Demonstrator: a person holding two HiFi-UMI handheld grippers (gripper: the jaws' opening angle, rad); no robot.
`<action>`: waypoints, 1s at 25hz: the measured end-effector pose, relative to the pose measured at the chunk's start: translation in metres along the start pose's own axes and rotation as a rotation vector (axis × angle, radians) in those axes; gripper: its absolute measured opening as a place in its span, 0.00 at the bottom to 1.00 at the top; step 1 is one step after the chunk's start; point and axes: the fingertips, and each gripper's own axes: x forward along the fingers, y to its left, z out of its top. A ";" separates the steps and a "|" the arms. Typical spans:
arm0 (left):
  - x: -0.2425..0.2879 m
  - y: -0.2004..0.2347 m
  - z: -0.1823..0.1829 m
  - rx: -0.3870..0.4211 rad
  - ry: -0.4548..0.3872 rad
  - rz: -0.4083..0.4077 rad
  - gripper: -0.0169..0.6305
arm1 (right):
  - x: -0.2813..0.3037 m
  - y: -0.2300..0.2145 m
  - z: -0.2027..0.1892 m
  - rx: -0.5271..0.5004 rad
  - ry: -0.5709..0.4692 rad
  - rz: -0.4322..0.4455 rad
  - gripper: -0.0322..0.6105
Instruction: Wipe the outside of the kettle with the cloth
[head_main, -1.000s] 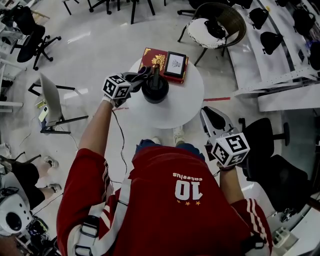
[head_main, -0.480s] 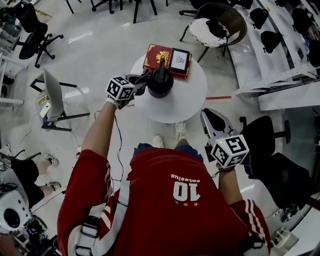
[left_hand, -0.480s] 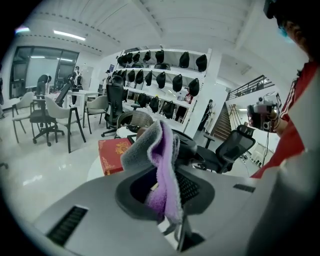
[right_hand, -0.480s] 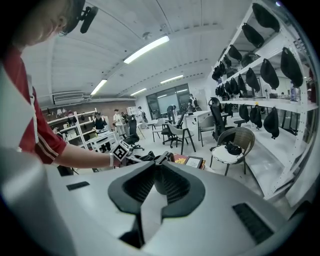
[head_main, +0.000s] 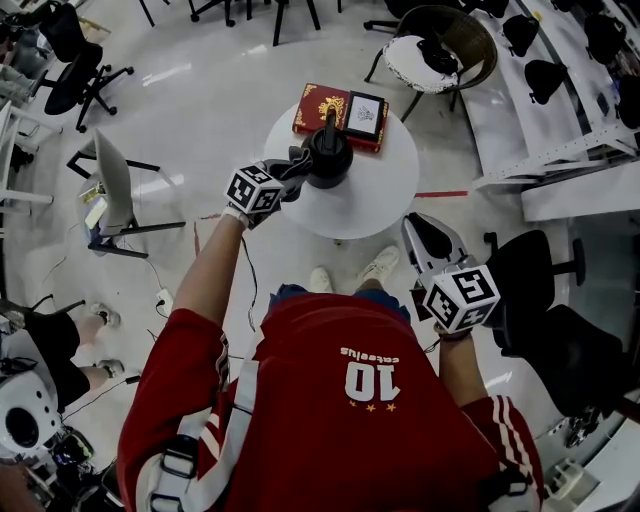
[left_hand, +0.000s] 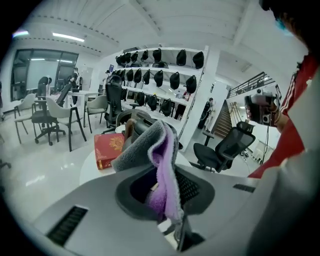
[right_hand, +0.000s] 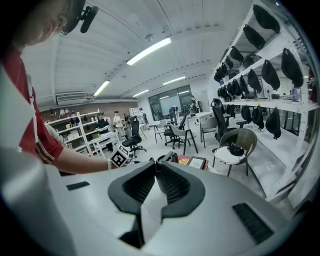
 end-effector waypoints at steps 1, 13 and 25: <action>0.000 -0.004 -0.002 0.009 0.003 0.007 0.12 | 0.000 0.001 0.000 -0.002 -0.002 0.003 0.13; 0.010 -0.030 0.000 0.088 -0.044 0.175 0.12 | -0.001 -0.006 0.009 -0.024 -0.017 0.060 0.13; 0.034 -0.051 0.005 -0.049 -0.079 0.318 0.12 | 0.001 -0.055 0.021 -0.063 0.015 0.200 0.13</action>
